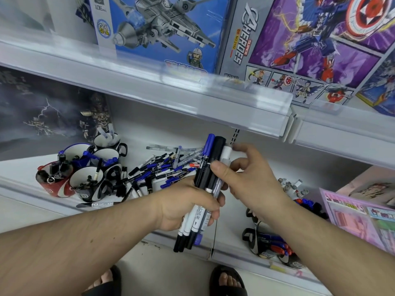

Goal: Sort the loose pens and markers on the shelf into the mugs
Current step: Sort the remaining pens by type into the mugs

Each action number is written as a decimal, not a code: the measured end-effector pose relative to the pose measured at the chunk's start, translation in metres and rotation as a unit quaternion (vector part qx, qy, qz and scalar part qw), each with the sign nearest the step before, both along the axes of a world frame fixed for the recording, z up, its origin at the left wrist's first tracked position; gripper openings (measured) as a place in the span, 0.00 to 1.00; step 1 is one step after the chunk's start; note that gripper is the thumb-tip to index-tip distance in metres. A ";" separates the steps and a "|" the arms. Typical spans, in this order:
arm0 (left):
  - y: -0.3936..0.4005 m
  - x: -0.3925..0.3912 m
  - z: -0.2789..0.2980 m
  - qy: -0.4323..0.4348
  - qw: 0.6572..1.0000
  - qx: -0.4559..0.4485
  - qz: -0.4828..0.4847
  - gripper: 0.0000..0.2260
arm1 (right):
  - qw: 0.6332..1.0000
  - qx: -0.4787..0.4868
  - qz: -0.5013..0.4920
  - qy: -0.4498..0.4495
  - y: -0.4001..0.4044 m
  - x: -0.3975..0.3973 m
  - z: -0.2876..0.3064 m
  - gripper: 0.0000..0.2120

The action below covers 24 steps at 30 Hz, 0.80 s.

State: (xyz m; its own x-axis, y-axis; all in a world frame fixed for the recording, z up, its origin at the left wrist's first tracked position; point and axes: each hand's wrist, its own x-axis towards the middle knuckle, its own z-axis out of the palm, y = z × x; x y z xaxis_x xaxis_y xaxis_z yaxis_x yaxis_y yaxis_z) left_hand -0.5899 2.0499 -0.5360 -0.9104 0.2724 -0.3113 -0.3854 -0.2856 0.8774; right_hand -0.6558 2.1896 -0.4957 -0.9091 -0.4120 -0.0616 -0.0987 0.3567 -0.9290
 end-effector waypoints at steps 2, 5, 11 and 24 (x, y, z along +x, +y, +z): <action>-0.002 0.000 -0.002 0.003 1.000 0.000 0.001 0.09 | 0.997 -0.051 0.033 -0.052 0.001 -0.001 -0.001 0.16; -0.007 -0.001 -0.006 0.014 1.000 -0.007 0.008 0.09 | 0.994 -0.075 0.050 -0.062 0.003 -0.004 -0.005 0.12; -0.016 -0.003 -0.005 0.012 1.000 -0.004 -0.006 0.16 | 0.992 -0.120 0.020 -0.043 0.007 -0.009 -0.010 0.13; -0.042 0.004 -0.010 -0.055 0.997 -0.043 -0.018 0.21 | 0.994 -0.039 -0.042 0.095 -0.017 -0.015 -0.030 0.05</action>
State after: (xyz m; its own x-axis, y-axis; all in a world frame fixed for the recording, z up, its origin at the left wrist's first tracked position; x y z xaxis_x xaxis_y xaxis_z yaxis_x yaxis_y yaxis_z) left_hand -0.5855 2.0081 -0.5462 -0.8592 0.2734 -0.4326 -0.4900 -0.1957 0.8495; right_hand -0.6705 2.1723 -0.5253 -0.9326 -0.3315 0.1431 -0.2475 0.2984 -0.9218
